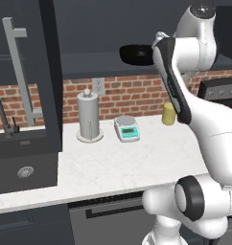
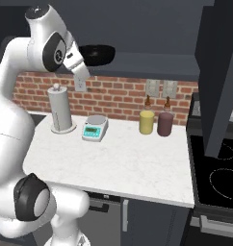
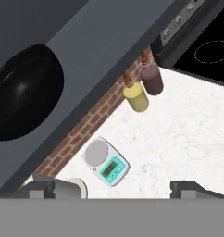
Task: Pick up the bowls on the counter and stack them on top of one another in the open cabinet. Place the smaller bowl on top of the larger bowl.
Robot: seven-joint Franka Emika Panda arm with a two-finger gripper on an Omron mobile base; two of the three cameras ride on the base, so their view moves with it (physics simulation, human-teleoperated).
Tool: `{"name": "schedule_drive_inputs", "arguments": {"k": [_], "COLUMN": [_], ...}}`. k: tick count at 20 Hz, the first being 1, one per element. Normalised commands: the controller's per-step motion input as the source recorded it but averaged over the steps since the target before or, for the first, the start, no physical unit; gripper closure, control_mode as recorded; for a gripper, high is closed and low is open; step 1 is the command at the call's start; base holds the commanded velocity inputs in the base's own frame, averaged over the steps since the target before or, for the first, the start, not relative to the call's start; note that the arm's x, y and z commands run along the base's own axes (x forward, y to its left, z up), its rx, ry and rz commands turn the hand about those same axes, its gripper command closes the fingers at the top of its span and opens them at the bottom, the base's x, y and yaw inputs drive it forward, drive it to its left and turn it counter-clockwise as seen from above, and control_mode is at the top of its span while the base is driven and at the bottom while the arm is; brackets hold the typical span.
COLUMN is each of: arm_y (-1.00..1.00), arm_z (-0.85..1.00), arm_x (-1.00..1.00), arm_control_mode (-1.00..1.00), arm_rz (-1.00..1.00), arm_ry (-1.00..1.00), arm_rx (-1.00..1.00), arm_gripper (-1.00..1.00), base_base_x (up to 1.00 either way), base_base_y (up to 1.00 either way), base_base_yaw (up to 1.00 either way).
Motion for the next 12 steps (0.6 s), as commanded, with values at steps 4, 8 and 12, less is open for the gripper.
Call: {"name": "schedule_drive_inputs", "arguments": {"k": [4,8,12], "arm_y": [0.03,0.00,0.00], "arm_z": [-0.35,-0.52,-0.57], "arm_x": [-0.52,-0.48,-0.47], "arm_control_mode": [-1.00,-1.00,-1.00], "arm_rz": [0.08,0.11,0.11], "arm_ry": [0.00,0.00,0.00], "arm_rx": [-0.09,-0.08,-0.08], "arm_gripper": [-1.00,-1.00,-1.00], "base_base_x": [0.00,0.00,0.00], "base_base_y": [0.00,0.00,0.00], "base_base_yaw": [0.00,0.00,0.00]}}
